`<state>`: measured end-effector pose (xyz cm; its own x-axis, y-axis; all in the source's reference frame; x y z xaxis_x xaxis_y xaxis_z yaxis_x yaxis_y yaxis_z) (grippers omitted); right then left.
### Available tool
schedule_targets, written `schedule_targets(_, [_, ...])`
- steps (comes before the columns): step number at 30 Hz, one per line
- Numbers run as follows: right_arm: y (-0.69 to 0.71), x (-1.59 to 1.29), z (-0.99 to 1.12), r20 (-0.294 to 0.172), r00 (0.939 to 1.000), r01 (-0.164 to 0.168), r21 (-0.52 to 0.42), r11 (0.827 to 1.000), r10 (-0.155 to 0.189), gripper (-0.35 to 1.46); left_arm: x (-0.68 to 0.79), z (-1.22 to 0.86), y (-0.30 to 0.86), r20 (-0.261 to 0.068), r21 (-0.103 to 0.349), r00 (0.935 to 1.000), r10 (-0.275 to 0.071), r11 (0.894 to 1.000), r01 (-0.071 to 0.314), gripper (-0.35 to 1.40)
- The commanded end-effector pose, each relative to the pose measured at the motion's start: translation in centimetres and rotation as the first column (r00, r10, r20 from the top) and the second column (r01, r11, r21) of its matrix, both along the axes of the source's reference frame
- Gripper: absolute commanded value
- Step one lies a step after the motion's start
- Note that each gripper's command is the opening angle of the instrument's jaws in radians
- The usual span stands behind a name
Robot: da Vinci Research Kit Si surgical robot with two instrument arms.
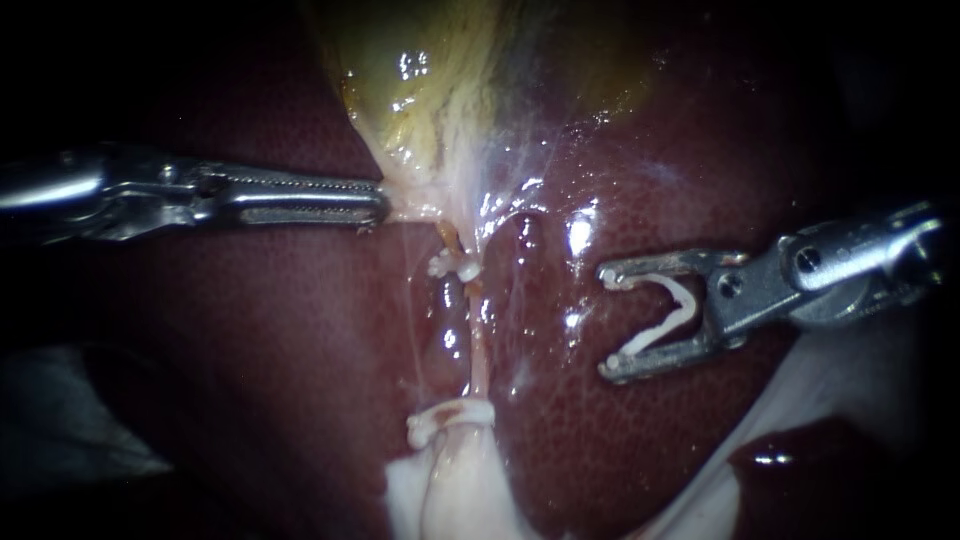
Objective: Clipping first clip right tube
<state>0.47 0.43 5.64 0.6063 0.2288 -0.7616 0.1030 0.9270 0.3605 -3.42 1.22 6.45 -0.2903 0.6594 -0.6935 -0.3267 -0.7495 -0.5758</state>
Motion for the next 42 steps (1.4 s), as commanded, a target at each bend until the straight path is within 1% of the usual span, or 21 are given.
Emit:
schedule_targets(1, [0.00,0.00,0.00,0.000,1.0000,0.000,0.000,1.000,0.000,0.50,0.03,-0.05,0.00,0.002,0.003,1.0000,0.001,1.000,-0.001,-0.35])
schedule_targets(3, [0.00,0.00,0.00,0.000,1.0000,0.000,0.000,1.000,0.000,0.50,0.11,-0.18,0.02,0.003,0.010,1.0000,0.006,1.000,-0.006,-0.35])
schedule_targets(5, [0.00,0.00,0.00,0.000,1.0000,0.000,0.000,1.000,0.000,0.50,0.19,-0.33,0.03,0.016,0.015,0.9998,0.007,1.000,-0.007,-0.35])
schedule_targets(7, [0.00,0.00,0.00,0.000,1.0000,0.000,0.000,1.000,0.000,0.50,0.30,-0.50,0.04,0.025,0.020,0.9997,-0.008,1.000,0.008,-0.35])
schedule_targets(10, [0.00,0.01,0.00,0.001,1.0000,0.000,0.000,1.000,0.000,0.50,0.43,-0.71,0.07,0.035,0.004,0.9992,-0.017,1.000,0.017,-0.35])
schedule_targets(12, [0.00,0.03,0.01,0.002,1.0000,0.003,0.001,1.000,-0.003,0.50,0.48,-0.79,0.08,0.038,-0.001,0.9991,-0.021,1.000,0.021,-0.35])
schedule_targets(15, [-0.02,0.09,0.04,-0.006,0.9999,0.010,0.009,1.000,-0.010,0.50,0.49,-0.81,0.07,0.036,-0.007,0.9991,-0.020,1.000,0.021,-0.35])
schedule_targets(16, [-0.04,0.13,0.06,-0.016,0.9998,0.014,0.015,1.000,-0.014,0.50,0.49,-0.80,0.06,0.036,-0.007,0.9991,-0.021,1.000,0.021,-0.35])
schedule_targets(18, [-0.09,0.25,0.13,-0.055,0.9977,0.041,0.036,0.999,-0.039,0.50,0.47,-0.78,0.06,0.035,-0.008,0.9992,-0.021,1.000,0.022,-0.35])
schedule_targets(19, [-0.10,0.28,0.15,-0.057,0.9979,0.032,0.052,0.998,-0.029,0.50,0.47,-0.78,0.06,0.035,-0.009,0.9992,-0.022,1.000,0.022,-0.35])
schedule_targets(20, [-0.13,0.35,0.19,-0.061,0.9981,0.014,0.075,0.997,-0.009,0.50,0.46,-0.78,0.05,0.035,-0.009,0.9992,-0.022,1.000,0.022,-0.35])
schedule_targets(22, [-0.17,0.46,0.27,-0.067,0.9977,-0.005,0.105,0.994,0.012,0.50,0.46,-0.78,0.05,0.035,-0.009,0.9992,-0.022,1.000,0.022,-0.35])
schedule_targets(23, [-0.20,0.54,0.32,-0.068,0.9973,-0.018,0.139,0.990,0.028,0.50,0.46,-0.78,0.05,0.035,-0.009,0.9992,-0.022,1.000,0.022,-0.35])
schedule_targets(26, [-0.25,0.71,0.45,-0.071,0.9949,-0.056,0.196,0.979,0.071,0.50,0.46,-0.78,0.05,0.035,-0.009,0.9992,-0.022,1.000,0.022,-0.35])
schedule_targets(29, [-0.28,0.85,0.60,-0.068,0.9923,-0.084,0.244,0.966,0.104,0.50,0.46,-0.78,0.05,0.034,-0.009,0.9992,-0.022,1.000,0.023,-0.35])
schedule_targets(31, [-0.30,0.91,0.70,-0.077,0.9896,-0.096,0.276,0.956,0.122,0.50,0.45,-0.78,0.05,0.034,-0.009,0.9992,-0.023,1.000,0.023,-0.35])
schedule_targets(32, [-0.32,0.96,0.77,-0.079,0.9877,-0.106,0.300,0.948,0.135,0.50,0.45,-0.77,0.05,0.034,-0.009,0.9992,-0.023,1.000,0.023,-0.35])
schedule_targets(37, [-0.36,1.13,1.05,-0.083,0.9835,-0.121,0.360,0.925,0.161,0.50,0.44,-0.77,0.05,0.034,-0.009,0.9992,-0.023,1.000,0.024,-0.35])
schedule_targets(38, [-0.37,1.17,1.10,-0.084,0.9821,-0.125,0.378,0.917,0.168,0.50,0.44,-0.77,0.05,0.034,-0.010,0.9992,-0.023,1.000,0.024,-0.35])
schedule_targets(40, [-0.40,1.24,1.21,-0.095,0.9773,-0.134,0.415,0.900,0.189,0.50,0.43,-0.77,0.05,0.033,-0.010,0.9992,-0.024,1.000,0.024,-0.35])
schedule_targets(42, [-0.42,1.29,1.29,-0.105,0.9742,-0.133,0.448,0.884,0.200,0.50,0.43,-0.77,0.05,0.033,-0.010,0.9992,-0.024,1.000,0.024,-0.35])
